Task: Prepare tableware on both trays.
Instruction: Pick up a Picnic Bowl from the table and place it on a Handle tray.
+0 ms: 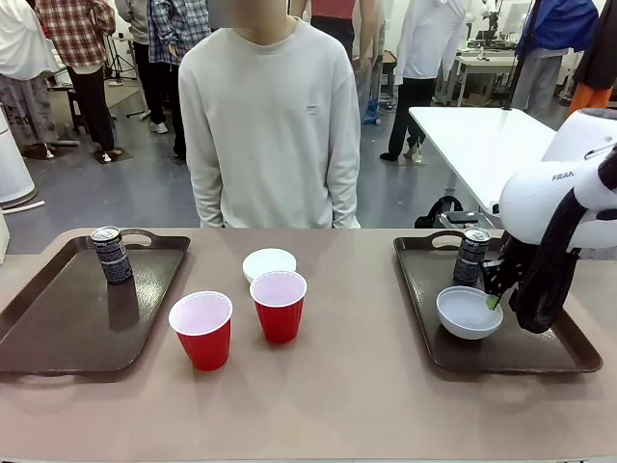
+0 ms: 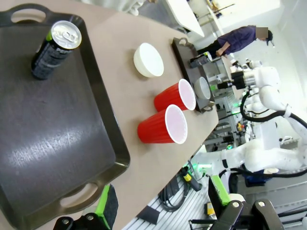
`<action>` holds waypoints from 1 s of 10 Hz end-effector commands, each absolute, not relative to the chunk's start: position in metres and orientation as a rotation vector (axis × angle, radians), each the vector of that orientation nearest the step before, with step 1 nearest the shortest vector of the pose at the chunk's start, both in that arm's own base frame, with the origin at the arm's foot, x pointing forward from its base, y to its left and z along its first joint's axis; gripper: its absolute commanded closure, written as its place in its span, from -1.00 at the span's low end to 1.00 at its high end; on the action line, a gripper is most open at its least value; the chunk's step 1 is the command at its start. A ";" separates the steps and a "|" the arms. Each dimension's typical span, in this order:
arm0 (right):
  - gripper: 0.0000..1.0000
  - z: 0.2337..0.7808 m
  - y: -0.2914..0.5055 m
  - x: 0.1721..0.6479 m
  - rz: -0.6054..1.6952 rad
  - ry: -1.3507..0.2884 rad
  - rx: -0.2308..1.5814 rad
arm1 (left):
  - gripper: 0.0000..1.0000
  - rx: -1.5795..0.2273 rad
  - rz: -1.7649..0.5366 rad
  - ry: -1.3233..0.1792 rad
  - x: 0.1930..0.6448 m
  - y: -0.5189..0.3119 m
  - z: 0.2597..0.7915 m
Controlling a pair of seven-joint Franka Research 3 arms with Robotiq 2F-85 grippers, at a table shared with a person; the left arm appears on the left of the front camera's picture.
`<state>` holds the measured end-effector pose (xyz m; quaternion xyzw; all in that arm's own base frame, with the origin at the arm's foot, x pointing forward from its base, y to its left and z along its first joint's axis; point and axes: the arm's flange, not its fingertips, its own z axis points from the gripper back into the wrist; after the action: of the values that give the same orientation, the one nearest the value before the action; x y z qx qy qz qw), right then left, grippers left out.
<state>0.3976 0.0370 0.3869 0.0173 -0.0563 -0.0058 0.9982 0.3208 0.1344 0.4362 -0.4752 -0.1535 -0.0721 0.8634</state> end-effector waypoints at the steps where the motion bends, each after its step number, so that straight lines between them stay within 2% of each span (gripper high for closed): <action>1: -1.00 0.438 0.052 0.362 0.022 -0.126 0.027 | -1.00 -1.008 -0.148 -0.333 0.321 0.135 0.437; 2: -0.15 0.462 0.059 0.350 0.041 -0.142 0.041 | -1.00 -1.008 -0.148 -0.333 0.321 0.135 0.437; 3: -1.00 0.483 0.063 0.338 0.047 -0.142 0.049 | -1.00 -1.008 -0.148 -0.333 0.321 0.135 0.437; 4: -0.54 0.499 0.066 0.328 0.041 -0.152 0.050 | -1.00 -1.008 -0.148 -0.333 0.321 0.135 0.437; 5: -1.00 0.509 0.067 0.319 0.032 -0.154 0.017 | -1.00 -1.008 -0.148 -0.333 0.321 0.135 0.437; 6: -0.75 0.512 0.071 0.319 0.024 -0.143 0.009 | -1.00 -1.008 -0.148 -0.333 0.321 0.135 0.437; 10: -0.75 0.508 0.064 0.322 0.064 -0.165 0.032 | -1.00 -1.008 -0.148 -0.333 0.321 0.135 0.437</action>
<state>0.3182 0.0666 0.5126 0.0131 -0.0765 0.0299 0.9965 0.3208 0.1345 0.4363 -0.4751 -0.1535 -0.0721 0.8634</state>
